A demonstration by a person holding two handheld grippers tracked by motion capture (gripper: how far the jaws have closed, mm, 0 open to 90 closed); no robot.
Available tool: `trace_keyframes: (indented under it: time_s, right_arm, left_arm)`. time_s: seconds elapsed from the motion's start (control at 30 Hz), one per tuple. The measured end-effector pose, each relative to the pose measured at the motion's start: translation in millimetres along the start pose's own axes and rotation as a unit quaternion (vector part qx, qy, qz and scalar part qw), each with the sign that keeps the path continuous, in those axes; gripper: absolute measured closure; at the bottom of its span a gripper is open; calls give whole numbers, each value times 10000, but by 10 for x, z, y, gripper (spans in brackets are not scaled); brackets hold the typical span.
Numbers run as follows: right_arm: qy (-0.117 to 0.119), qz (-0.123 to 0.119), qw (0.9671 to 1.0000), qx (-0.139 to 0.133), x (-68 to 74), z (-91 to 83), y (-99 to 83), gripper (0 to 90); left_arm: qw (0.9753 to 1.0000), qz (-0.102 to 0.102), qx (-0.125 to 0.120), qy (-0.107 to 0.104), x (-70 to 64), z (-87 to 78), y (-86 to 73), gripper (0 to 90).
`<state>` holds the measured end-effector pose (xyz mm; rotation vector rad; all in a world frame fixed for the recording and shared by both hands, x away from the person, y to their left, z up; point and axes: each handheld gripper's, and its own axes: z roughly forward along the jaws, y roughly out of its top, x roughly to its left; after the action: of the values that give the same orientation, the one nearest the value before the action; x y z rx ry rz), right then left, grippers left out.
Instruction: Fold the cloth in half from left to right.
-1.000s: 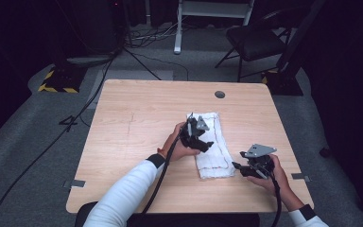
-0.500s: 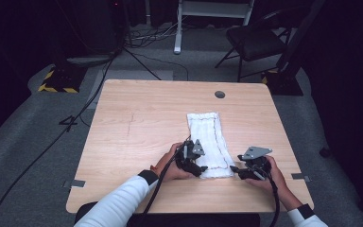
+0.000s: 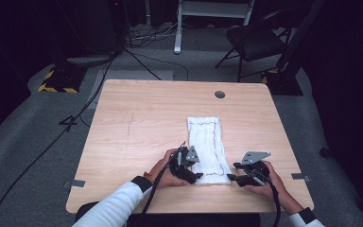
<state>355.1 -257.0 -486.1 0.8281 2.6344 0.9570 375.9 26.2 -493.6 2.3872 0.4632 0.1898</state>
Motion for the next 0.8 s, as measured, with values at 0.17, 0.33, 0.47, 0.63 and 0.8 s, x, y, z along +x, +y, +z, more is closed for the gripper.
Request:
trace_keyframes:
  time_s: [0.17,0.33,0.47,0.63,0.8]
  right_arm:
    - [71,-113,9999,-18,112,12,10,438]
    - [136,-209,9997,-7,173,34,36,398]
    - [121,-266,9996,4,157,29,52,372]
    - [17,-223,9995,-203,87,-38,83,378]
    - [-186,-130,9987,-448,-12,-123,137,393]
  left_arm:
    - [10000,-19,-22,-5,-56,-83,-103,249]
    - [10000,-23,-30,9,-86,-151,-170,248]
    - [10000,15,-63,-26,-73,-203,-154,233]
    - [9999,-34,-150,25,-13,-295,-147,213]
    - [9991,-216,-336,172,106,-409,-147,209]
